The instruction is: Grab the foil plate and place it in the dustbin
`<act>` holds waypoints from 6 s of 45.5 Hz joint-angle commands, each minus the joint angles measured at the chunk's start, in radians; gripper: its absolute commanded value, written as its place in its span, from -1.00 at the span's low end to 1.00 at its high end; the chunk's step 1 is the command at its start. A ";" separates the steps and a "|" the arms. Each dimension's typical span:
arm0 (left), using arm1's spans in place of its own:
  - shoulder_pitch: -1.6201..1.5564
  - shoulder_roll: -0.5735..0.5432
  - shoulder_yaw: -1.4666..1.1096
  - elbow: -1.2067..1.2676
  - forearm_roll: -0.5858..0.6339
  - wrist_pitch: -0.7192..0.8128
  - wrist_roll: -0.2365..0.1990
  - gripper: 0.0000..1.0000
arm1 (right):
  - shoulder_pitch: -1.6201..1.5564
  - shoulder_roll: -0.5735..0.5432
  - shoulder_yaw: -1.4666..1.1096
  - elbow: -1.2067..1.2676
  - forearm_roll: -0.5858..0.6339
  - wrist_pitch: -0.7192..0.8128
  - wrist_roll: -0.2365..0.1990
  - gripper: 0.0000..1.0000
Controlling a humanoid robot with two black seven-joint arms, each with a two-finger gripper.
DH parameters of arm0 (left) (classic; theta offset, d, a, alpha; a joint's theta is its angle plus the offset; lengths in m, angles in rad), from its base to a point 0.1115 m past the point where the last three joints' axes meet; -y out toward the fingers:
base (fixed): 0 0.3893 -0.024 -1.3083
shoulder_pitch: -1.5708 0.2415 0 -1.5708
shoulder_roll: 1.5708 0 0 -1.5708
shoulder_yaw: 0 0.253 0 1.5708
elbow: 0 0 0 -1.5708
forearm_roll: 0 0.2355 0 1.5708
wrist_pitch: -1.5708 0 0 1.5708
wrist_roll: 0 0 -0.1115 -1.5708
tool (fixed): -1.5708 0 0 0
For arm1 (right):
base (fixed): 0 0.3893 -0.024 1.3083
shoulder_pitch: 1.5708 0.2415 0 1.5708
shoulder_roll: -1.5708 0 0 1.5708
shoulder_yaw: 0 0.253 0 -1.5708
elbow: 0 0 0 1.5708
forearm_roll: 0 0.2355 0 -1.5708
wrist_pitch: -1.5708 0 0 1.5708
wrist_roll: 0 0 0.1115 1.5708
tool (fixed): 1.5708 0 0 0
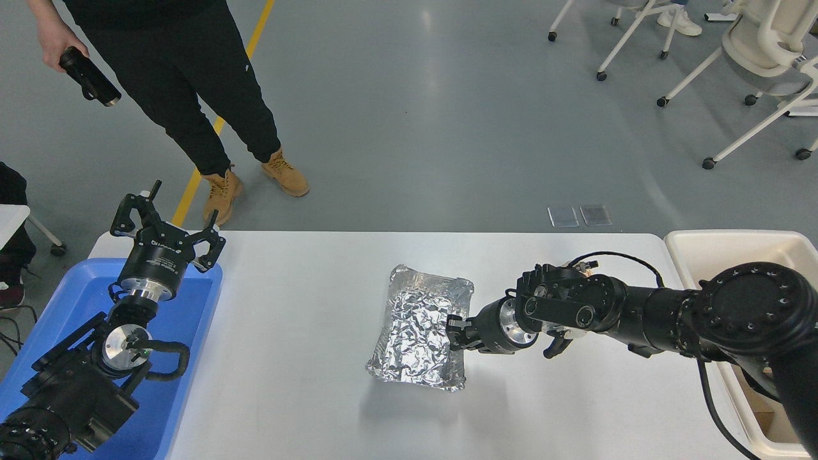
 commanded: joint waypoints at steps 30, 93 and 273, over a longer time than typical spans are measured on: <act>0.000 0.000 0.000 0.000 -0.001 0.001 0.000 0.98 | 0.656 -0.509 -0.069 0.224 -0.020 0.406 -0.009 -1.00; 0.000 0.000 0.000 0.000 0.000 0.000 0.000 0.98 | 0.239 -0.621 -0.293 -0.268 -0.224 -0.065 -0.014 -1.00; 0.000 0.000 0.000 0.000 0.000 0.004 0.000 0.98 | 1.133 -0.520 -0.563 0.859 0.104 0.295 -0.049 1.00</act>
